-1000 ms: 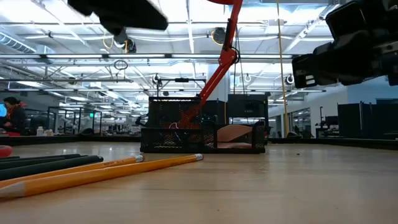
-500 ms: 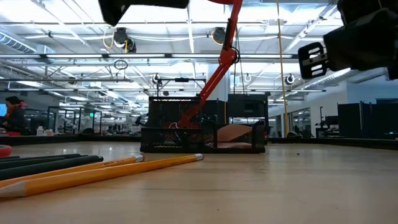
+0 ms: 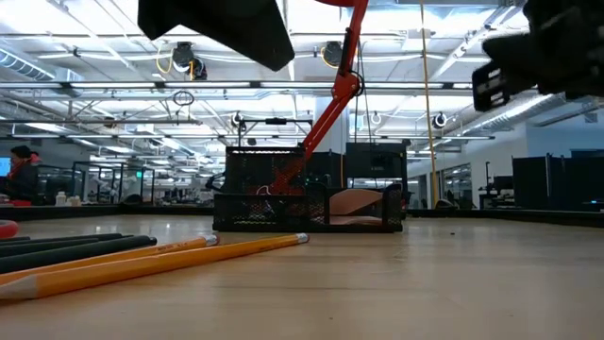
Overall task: Pick and place office supplies into organizer
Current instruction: Put the right yellow pencil into the desk organizer
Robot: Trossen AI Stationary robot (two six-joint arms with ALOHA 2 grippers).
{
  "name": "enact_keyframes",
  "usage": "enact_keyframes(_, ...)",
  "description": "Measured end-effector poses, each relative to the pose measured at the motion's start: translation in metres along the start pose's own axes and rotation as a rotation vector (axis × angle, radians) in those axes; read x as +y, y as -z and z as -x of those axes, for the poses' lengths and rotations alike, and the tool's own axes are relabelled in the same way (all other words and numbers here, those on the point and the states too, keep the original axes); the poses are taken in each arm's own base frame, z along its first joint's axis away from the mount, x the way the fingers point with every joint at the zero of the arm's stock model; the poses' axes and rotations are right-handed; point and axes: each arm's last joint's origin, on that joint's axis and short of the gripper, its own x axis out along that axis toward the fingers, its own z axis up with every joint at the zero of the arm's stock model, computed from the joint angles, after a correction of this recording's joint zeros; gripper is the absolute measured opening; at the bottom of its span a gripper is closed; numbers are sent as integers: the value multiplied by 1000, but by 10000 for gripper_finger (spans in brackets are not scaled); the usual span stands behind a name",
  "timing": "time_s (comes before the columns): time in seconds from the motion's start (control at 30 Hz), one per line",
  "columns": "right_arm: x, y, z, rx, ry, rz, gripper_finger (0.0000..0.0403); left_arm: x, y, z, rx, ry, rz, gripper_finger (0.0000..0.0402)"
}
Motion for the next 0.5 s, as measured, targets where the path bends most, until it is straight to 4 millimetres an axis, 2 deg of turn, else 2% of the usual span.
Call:
enact_keyframes(0.1,0,8,2,93,47,9,1,6,-1,-4,21,-31,49,47)
enact_keyframes(0.3,1,-3,6,17,-85,110,0,11,-4,-20,101,-18,70,47)
enact_keyframes(0.37,-2,-8,9,-21,-86,115,0,13,-5,-25,128,-17,73,47)
enact_keyframes(0.5,-8,-8,14,14,-64,112,0,16,-6,-36,215,10,98,47)
